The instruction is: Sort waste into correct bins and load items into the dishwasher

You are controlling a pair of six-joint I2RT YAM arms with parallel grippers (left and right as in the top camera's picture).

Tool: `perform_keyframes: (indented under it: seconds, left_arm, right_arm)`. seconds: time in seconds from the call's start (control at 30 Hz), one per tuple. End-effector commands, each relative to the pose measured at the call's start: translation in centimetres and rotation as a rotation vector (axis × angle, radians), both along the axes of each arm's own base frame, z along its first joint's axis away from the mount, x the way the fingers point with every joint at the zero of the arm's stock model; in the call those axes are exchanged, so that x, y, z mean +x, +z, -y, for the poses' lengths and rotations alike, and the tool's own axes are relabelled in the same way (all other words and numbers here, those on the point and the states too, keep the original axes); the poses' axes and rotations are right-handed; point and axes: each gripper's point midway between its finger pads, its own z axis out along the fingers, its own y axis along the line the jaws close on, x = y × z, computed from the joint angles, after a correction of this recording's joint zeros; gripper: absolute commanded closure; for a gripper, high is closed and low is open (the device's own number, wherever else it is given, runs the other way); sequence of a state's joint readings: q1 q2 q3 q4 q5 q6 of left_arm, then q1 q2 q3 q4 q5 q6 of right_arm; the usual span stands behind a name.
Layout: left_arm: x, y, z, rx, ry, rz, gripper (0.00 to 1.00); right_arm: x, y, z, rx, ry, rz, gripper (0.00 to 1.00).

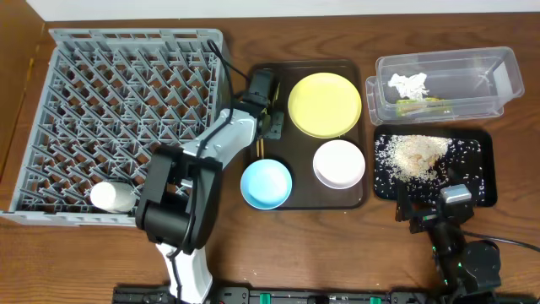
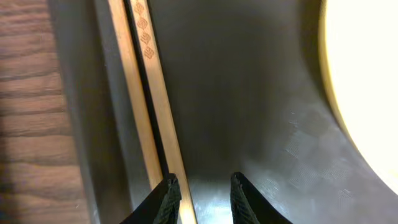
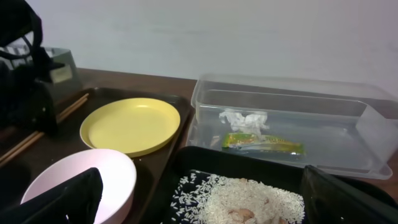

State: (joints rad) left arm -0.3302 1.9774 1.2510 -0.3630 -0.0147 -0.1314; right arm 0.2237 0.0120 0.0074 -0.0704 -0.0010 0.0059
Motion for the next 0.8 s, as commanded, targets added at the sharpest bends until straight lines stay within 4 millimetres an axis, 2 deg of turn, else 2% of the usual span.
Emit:
perform_keyframes:
  seconds: [0.0,0.1,0.17,0.2,0.33,0.47,0.57,0.63,0.77]
  left_arm:
    - [-0.5,-2.2,-0.7,0.029,0.033,-0.047,0.72]
    - [-0.7,-2.5,-0.5,0.020,0.049,-0.057,0.80]
    - [-1.0,-2.6,-0.4,0.018,0.045,-0.068,0.81]
    - [-1.3,-2.6,-0.5,0.021,0.045,-0.078,0.86]
    - [-1.9,-2.8,0.6,-0.043,0.041,-0.116,0.86]
    - [-2.1,-2.8,0.6,-0.057,0.084,-0.124,0.92]
    - [-2.3,-1.7,0.2,-0.041,0.087,-0.132,0.92]
    - [-1.8,0.8,-0.1,-0.027,0.090,-0.104,0.92]
    - [-0.8,8.5,-2.2,0.073,0.085,0.027,0.92]
  right_arm:
    - [0.0,-0.1,0.3,-0.011,-0.012,0.002,0.01]
    - [0.0,-0.1,0.3,-0.011,-0.012,0.002,0.01]
    - [0.0,-0.1,0.3,-0.011,-0.012,0.002,0.01]
    - [0.0,-0.1,0.3,-0.011,-0.012,0.002,0.01]
    - [0.0,-0.1,0.3,-0.011,-0.012,0.002,0.01]
    - [0.0,-0.1,0.3,-0.011,-0.012,0.002,0.01]
    - [0.0,-0.1,0.3,-0.011,-0.012,0.002,0.01]
    - [0.0,-0.1,0.3,-0.011,-0.012,0.002,0.01]
    - [0.0,-0.1,0.3,-0.011,-0.012,0.002,0.01]
